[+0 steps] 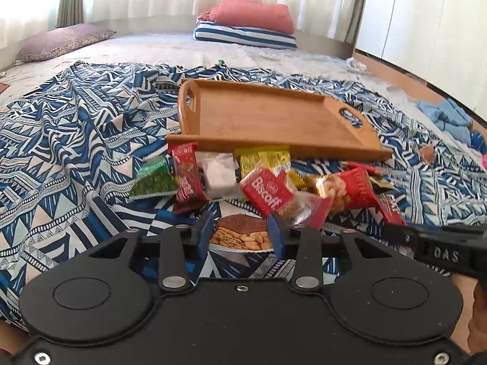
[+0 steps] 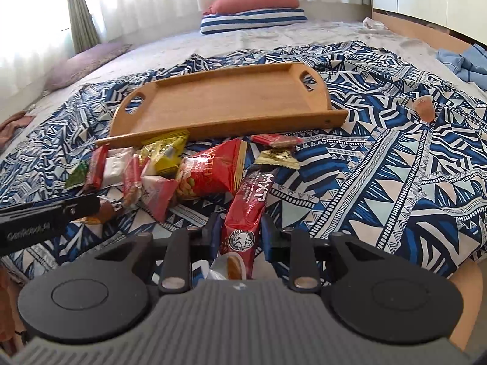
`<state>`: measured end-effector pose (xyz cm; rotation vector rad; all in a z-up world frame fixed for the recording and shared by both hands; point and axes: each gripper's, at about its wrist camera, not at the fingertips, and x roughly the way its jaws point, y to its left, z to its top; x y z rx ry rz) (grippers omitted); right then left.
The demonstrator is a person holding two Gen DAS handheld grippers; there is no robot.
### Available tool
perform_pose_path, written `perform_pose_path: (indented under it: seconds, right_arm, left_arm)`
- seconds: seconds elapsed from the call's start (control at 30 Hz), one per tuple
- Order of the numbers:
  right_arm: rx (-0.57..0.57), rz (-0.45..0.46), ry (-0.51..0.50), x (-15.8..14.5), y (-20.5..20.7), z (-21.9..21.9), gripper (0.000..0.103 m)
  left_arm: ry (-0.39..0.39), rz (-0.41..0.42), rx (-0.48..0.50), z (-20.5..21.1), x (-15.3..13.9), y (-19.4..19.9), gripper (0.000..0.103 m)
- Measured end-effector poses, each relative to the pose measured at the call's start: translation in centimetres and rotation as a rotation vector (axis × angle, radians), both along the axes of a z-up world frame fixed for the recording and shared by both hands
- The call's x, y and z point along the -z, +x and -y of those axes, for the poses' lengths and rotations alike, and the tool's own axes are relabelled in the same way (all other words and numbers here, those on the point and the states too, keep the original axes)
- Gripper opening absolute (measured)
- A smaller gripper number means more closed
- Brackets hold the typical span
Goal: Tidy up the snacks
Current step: 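Grasp the brown peanut packet with the left tool while the right tool grasps the red MXT stick packet, then carry both held packets over the wooden tray and lower them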
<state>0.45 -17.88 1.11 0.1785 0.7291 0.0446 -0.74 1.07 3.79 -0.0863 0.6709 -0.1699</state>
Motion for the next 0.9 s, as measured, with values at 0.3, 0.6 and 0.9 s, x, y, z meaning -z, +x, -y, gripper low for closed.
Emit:
perform_pose_path:
  seconds: [0.3, 0.6, 0.9]
  right_arm:
    - [-0.017, 0.057, 0.022, -1.7, -1.4, 0.5, 0.031]
    - [-0.007, 0.056, 0.023, -1.6, -1.3, 0.7, 0.031]
    - [-0.004, 0.09, 0.028, -2.5, -0.9, 0.9, 0.031]
  left_arm:
    - [0.042, -0.006, -0.01, 0.3, 0.6, 0.0, 0.034]
    - [0.057, -0.037, 0.015, 0.9, 2.6, -0.8, 0.06]
    - [0.068, -0.033, 0.088, 2.2, 1.8, -0.6, 0.036]
